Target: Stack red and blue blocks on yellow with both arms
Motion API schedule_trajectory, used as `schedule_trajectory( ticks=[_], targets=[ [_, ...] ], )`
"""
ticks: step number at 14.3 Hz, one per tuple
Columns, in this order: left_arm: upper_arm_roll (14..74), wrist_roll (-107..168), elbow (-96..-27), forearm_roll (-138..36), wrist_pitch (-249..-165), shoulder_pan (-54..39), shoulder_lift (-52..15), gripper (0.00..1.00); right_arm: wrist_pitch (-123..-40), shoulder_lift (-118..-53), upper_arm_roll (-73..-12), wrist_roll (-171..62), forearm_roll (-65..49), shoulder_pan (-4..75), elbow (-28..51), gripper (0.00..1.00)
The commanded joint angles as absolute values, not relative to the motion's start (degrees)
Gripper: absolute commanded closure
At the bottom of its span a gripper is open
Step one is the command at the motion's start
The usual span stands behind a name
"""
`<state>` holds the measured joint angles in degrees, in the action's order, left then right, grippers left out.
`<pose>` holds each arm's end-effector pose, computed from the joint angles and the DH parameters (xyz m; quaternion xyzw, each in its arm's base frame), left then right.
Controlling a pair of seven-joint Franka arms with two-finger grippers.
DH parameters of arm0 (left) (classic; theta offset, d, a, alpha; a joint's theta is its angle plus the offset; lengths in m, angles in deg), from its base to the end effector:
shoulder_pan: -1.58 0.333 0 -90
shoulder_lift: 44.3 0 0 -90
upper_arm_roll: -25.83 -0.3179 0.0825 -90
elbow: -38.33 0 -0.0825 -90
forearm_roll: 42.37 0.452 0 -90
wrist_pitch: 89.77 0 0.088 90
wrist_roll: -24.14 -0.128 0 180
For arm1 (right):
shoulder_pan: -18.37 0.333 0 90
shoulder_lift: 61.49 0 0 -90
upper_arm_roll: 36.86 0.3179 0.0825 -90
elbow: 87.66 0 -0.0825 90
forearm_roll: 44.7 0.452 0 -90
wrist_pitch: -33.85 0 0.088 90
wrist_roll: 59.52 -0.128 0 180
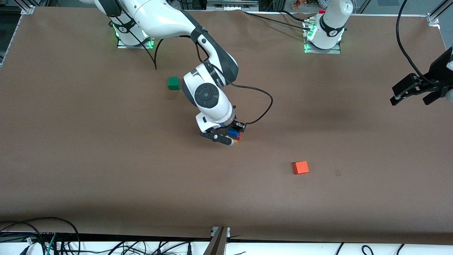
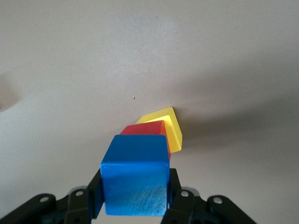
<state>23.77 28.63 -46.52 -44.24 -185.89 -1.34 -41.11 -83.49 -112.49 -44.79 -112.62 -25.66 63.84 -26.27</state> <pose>0.6539 -0.0143 0.6294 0.9969 0.0321 0.0697 0.0186 0.6355 0.5631 0.2587 -0.9785 0.1755 0.0375 0.1019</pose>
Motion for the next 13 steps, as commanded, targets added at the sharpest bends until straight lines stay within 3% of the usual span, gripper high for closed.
schedule_trajectory(
  ticks=[1, 2, 9, 13],
  targets=[
    [23.72, 22.67, -46.31, -45.18, -185.92, 0.52, -41.66, 0.00, -83.39, -113.96, -44.33, -111.90, -25.19, 63.28, -28.51, 0.35],
    [23.80, 22.21, -46.48, -45.27, -185.92, 1.22, -41.66, 0.00, -83.39, -113.96, -44.33, -111.99, -25.19, 63.46, -28.43, 0.00],
    [23.81, 23.00, -46.57, -45.27, -185.92, 0.10, -41.49, 0.00, -81.47, -113.35, -44.77, -112.07, -25.10, 63.46, -28.51, 0.00],
    [21.17, 23.88, -46.49, -45.19, -185.22, -3.61, -41.57, 0.00, -77.08, -108.36, -47.22, -111.81, -25.10, 62.32, -28.69, 0.00]
  ],
)
